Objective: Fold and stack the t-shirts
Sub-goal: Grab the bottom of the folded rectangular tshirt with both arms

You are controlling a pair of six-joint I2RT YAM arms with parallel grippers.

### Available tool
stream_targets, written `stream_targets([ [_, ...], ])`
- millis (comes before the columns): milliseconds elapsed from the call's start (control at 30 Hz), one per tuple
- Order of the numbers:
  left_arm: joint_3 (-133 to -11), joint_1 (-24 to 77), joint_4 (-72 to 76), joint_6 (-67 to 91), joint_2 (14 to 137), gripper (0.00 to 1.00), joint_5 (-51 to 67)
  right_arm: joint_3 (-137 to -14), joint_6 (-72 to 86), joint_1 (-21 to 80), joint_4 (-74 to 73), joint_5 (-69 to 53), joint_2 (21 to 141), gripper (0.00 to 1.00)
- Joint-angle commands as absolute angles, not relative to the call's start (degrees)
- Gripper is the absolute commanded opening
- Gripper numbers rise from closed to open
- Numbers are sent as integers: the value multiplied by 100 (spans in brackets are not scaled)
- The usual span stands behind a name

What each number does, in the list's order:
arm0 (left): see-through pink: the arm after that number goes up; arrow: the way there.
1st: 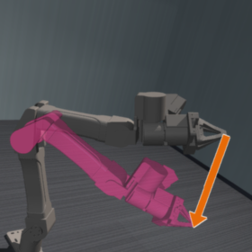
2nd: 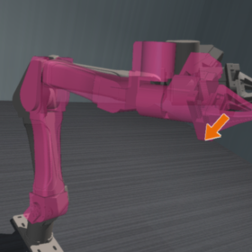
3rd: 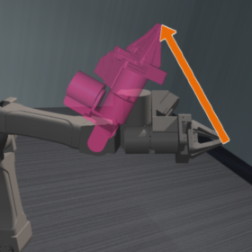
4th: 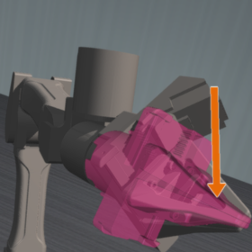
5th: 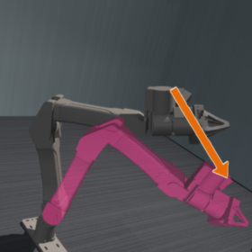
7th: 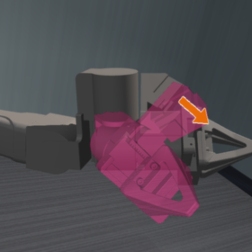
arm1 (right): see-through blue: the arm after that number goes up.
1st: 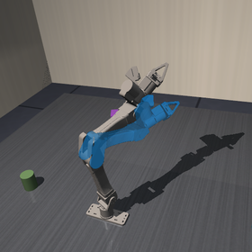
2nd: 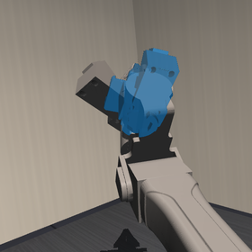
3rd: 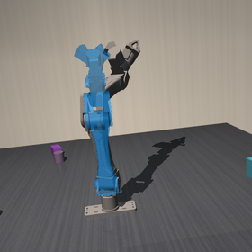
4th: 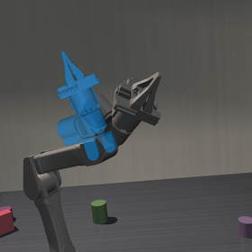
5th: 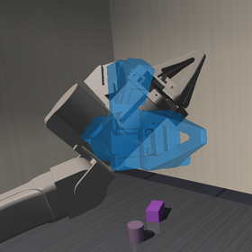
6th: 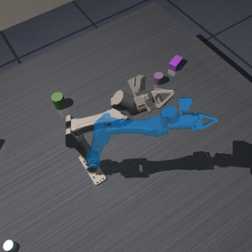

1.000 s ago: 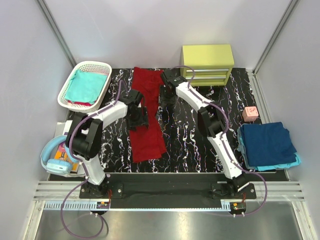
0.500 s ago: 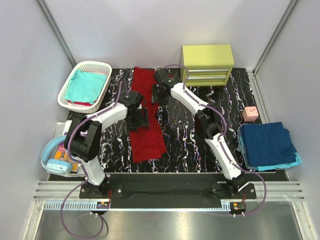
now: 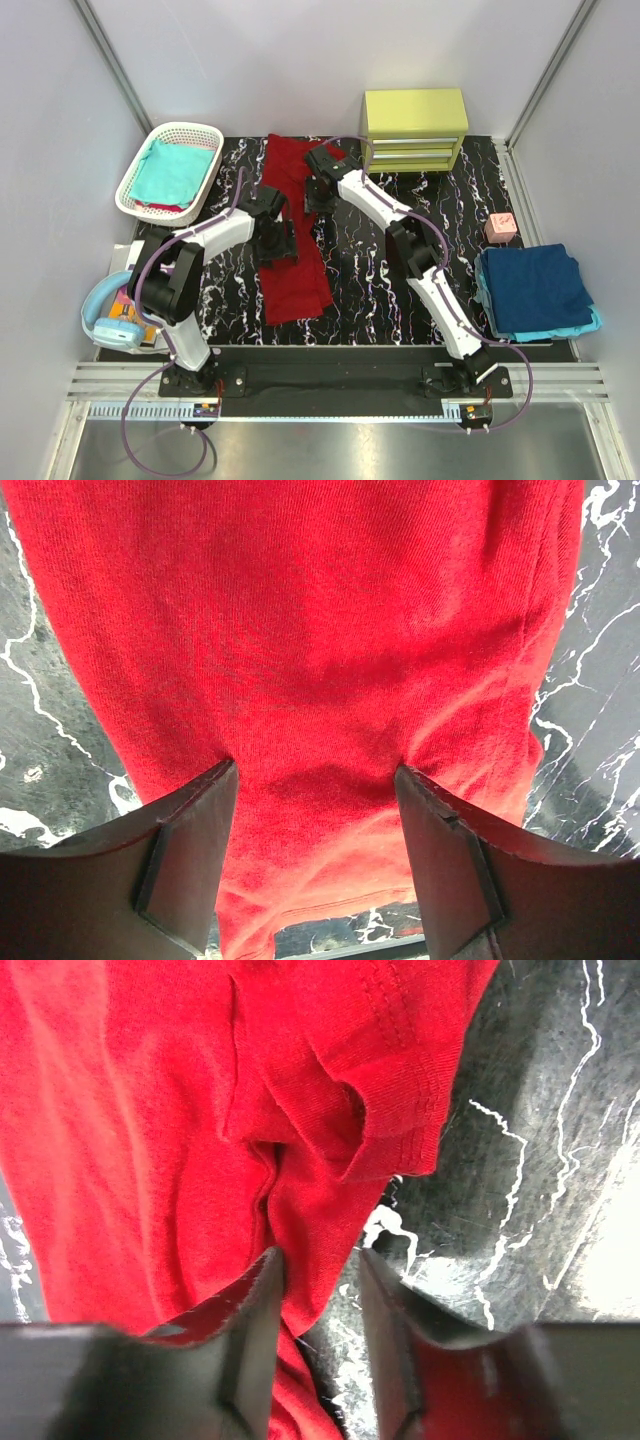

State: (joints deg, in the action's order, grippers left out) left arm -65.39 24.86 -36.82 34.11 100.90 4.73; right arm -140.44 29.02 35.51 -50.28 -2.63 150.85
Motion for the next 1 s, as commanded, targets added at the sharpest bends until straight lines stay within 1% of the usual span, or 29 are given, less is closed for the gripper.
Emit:
stream_targets([
  [0, -6478, 2531, -3524, 3472, 9844, 68, 580, -13887, 2777, 3621, -5150, -44, 15170, 29],
  [67, -6451, 2522, -3516, 3489, 9835, 68, 563, -13808, 2786, 3621, -5159, -35, 15170, 18],
  [100, -6416, 2522, -3507, 3489, 9826, 68, 563, -13782, 2795, 3612, -5185, -26, 15179, 8],
  [200, -6381, 2523, -3498, 3498, 9835, 68, 597, -13641, 2795, 3612, -5212, -35, 15153, 0],
  [400, -6276, 2540, -3507, 3437, 9861, 68, 790, -13114, 2786, 3586, -5238, 702, 14863, 0],
  [567, -6126, 2566, -3498, 3419, 9861, 67, 844, -12315, 2935, 3437, -5177, 1326, 14389, 0],
  [700, -6065, 2628, -3498, 3375, 9931, 67, 879, -11778, 3032, 3252, -5045, 1476, 14177, 0],
  [967, -6020, 2707, -3498, 3366, 10046, 66, 914, -11619, 3102, 3024, -5045, 1564, 14212, 0],
])
